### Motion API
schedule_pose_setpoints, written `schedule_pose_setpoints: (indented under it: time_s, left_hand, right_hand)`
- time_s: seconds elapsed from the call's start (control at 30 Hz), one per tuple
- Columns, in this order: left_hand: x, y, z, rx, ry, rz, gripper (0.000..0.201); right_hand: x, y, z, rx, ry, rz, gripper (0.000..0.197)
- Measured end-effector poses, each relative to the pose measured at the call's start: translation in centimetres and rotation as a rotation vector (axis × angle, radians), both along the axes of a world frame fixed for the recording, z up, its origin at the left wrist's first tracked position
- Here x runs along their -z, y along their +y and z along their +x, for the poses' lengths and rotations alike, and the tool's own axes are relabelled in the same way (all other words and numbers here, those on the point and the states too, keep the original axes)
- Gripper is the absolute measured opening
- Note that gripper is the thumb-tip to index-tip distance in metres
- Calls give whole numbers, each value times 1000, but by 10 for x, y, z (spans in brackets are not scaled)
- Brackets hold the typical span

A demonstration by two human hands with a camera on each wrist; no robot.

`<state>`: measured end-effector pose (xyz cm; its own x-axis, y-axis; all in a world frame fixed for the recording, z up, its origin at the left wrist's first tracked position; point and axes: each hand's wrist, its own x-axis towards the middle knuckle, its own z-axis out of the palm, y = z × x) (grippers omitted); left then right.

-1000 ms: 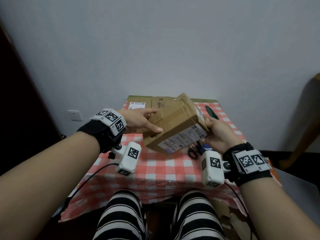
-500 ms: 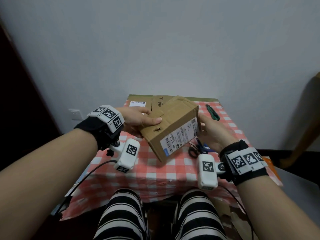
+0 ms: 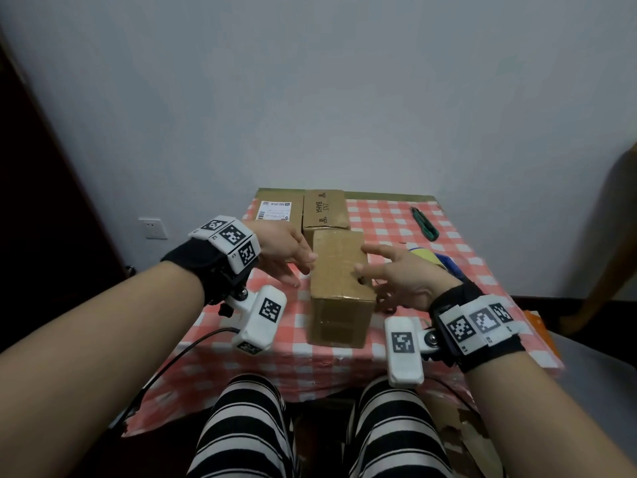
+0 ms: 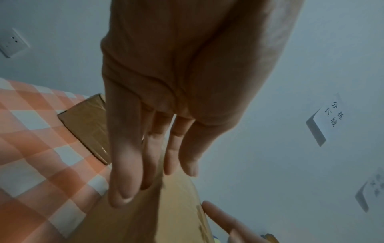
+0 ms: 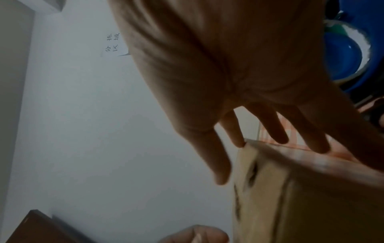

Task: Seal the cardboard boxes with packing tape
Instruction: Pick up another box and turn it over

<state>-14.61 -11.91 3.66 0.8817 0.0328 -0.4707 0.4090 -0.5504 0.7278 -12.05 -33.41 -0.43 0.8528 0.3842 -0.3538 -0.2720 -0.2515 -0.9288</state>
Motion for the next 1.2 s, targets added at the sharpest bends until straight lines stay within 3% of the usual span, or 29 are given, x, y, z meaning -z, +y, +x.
schedule_pose_setpoints:
  time_s: [0.1,0.27,0.4,0.5,0.6,0.67,0.7,0.83,1.1,1.2]
  left_hand:
    - [3,-3,2,-36,-14,-33,15]
    - [5,-8,3,-57,7,32,53]
    - [4,-6,4,-66,5,33,72]
    - [4,-5,6,-128,-42,-214,56]
    - [2,-8,7,-186,-71,-393,22]
    - [1,-9,8,-224,-82,-427,11]
    - [1,-9,8,-239,-79,-458,13]
    - [1,-10,11,-267,-75,-576,23]
    - [-7,-9,8,-205,-177,-605,13]
    - [-11,-8,8,-203,-206,-619,11]
  right_hand:
    - [8,-3,2,24,33,36,60]
    - [14,-14,14,116,5,64,53]
    - [16,-24,20,148,99,224,64]
    - [17,-28,23,161,197,350,64]
    - [16,-27,21,209,271,400,34]
    - [14,-26,21,258,291,402,20]
    - [13,-27,21,280,304,436,25]
    - [10,-31,23,200,284,429,79]
    - [19,-33,27,180,352,406,89]
    - [18,-31,27,178,370,469,81]
